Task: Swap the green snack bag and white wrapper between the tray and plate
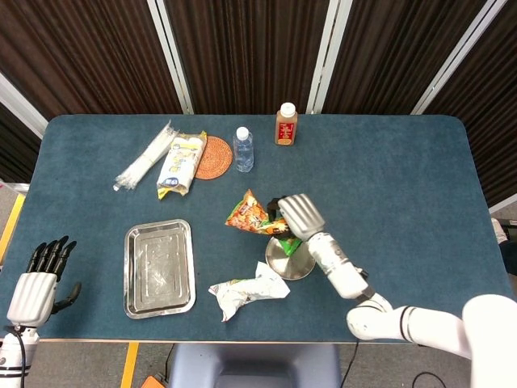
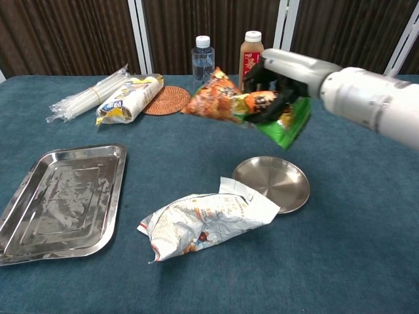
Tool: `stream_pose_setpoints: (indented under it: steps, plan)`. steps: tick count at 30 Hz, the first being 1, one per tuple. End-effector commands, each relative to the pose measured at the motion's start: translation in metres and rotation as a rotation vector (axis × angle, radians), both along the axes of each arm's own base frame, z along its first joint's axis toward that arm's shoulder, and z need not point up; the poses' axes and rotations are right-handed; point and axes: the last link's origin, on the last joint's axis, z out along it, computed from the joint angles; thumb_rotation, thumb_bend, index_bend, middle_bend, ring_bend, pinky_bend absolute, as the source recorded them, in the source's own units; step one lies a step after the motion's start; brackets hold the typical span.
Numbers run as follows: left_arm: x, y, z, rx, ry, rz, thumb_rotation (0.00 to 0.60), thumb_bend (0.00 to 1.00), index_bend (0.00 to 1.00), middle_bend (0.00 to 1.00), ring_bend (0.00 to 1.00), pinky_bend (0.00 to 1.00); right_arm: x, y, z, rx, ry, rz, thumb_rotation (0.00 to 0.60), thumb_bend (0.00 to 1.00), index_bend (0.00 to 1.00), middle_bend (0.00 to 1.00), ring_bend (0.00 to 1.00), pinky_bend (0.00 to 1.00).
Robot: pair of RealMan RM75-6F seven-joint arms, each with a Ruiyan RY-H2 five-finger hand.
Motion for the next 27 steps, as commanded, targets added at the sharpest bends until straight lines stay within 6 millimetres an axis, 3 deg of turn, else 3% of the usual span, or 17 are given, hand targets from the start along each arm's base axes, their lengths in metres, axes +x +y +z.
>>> stream_pose_setpoints:
  steps: [1,10,12,16,19,20,23,27]
  plan:
    - [0.003,-0.002,-0.002,-0.005,0.005,-0.01,0.6,0.37,0.0,0.0,0.0,0.04,-0.035,0.018,0.016,0.025,0.033,-0.034,0.6,0.37,0.75,0.64,0.62,0.8]
    - [0.008,-0.006,-0.006,-0.029,0.003,-0.026,0.6,0.37,0.0,0.0,0.0,0.04,-0.063,0.029,-0.001,0.11,0.037,-0.076,0.6,0.37,0.63,0.64,0.56,0.73]
    - [0.008,-0.006,-0.007,-0.035,0.004,-0.023,0.6,0.37,0.0,0.0,0.0,0.04,-0.064,0.03,-0.005,0.137,0.039,-0.081,0.6,0.37,0.56,0.61,0.51,0.67]
    - [0.008,-0.007,-0.006,-0.037,0.006,-0.022,0.6,0.37,0.0,0.0,0.0,0.04,-0.067,0.031,-0.01,0.129,0.091,-0.074,0.6,0.36,0.32,0.47,0.38,0.54]
    - [0.008,-0.008,-0.006,-0.035,0.005,-0.018,0.6,0.37,0.0,0.0,0.0,0.04,-0.063,0.033,-0.011,0.138,0.071,-0.093,0.6,0.29,0.11,0.37,0.27,0.45]
    - [0.008,-0.008,-0.005,-0.033,0.004,-0.017,0.6,0.37,0.0,0.0,0.0,0.04,-0.062,0.034,-0.01,0.136,0.06,-0.094,0.6,0.26,0.04,0.33,0.23,0.41]
    - [0.009,-0.009,-0.004,-0.03,0.001,-0.019,0.6,0.37,0.0,0.0,0.0,0.04,-0.06,0.04,0.001,0.129,0.03,-0.096,0.6,0.2,0.0,0.25,0.16,0.36]
    - [0.012,-0.015,-0.002,-0.041,-0.02,-0.035,0.6,0.37,0.0,0.0,0.0,0.04,-0.069,0.065,0.041,0.099,-0.003,-0.089,0.6,0.13,0.0,0.14,0.07,0.26]
